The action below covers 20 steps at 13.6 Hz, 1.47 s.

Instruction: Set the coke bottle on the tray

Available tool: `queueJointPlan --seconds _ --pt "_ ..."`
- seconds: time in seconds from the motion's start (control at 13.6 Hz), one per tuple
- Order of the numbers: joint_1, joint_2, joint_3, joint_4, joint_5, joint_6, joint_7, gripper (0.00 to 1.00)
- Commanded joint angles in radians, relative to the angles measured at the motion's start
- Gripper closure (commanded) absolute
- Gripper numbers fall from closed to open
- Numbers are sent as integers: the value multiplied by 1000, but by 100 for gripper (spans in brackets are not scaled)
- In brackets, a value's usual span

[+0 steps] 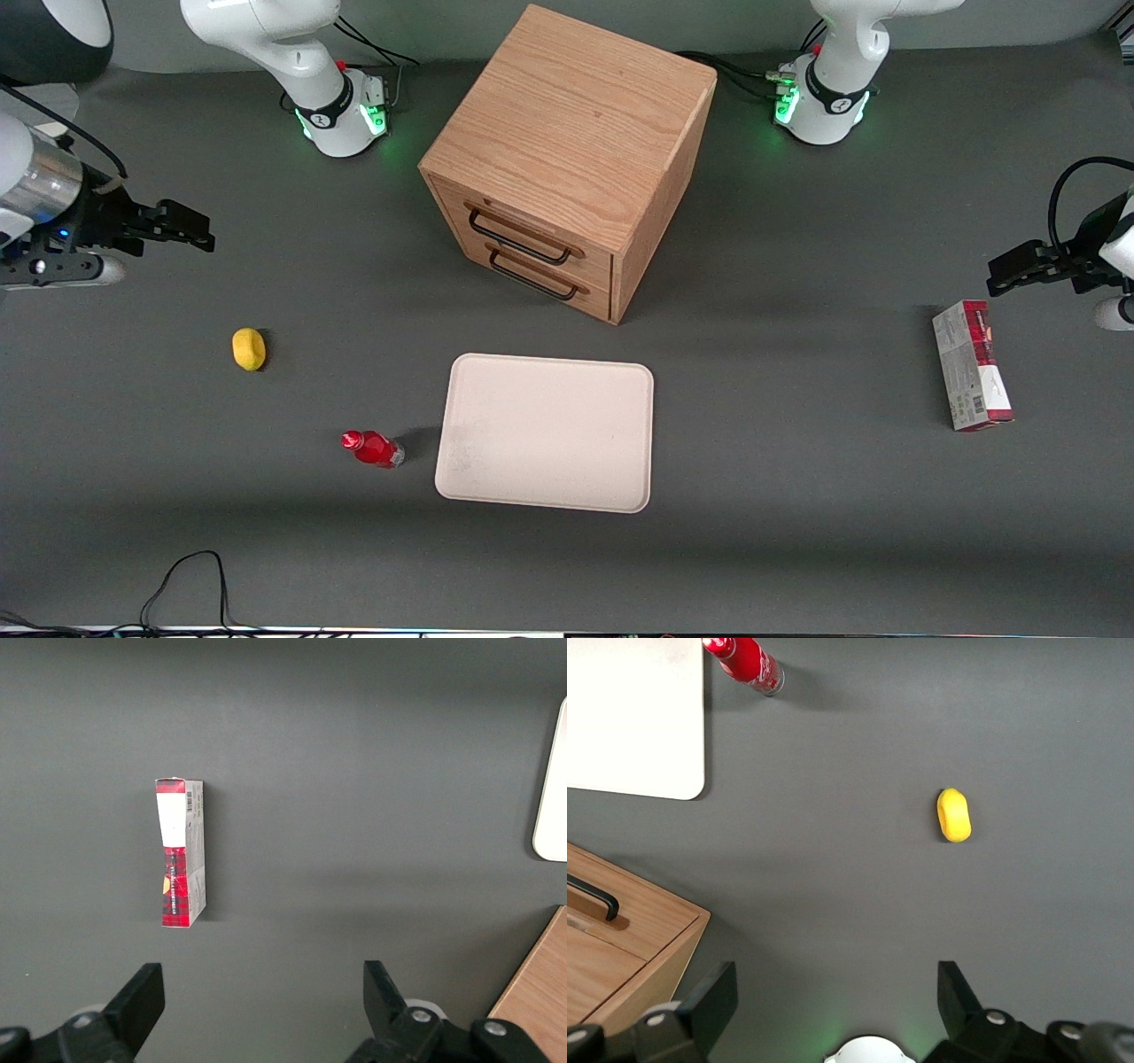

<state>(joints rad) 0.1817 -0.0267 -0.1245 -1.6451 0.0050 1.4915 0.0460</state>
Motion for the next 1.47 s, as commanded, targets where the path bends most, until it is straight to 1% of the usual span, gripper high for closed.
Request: queueJointPlan --seconds 0.0,1.18,1.4 --pt "21 14 -32 22 22 -14 -26 0" --pt "22 30 -26 39 27 -17 -14 0" --pt "25 72 -18 92 29 -19 -3 0"
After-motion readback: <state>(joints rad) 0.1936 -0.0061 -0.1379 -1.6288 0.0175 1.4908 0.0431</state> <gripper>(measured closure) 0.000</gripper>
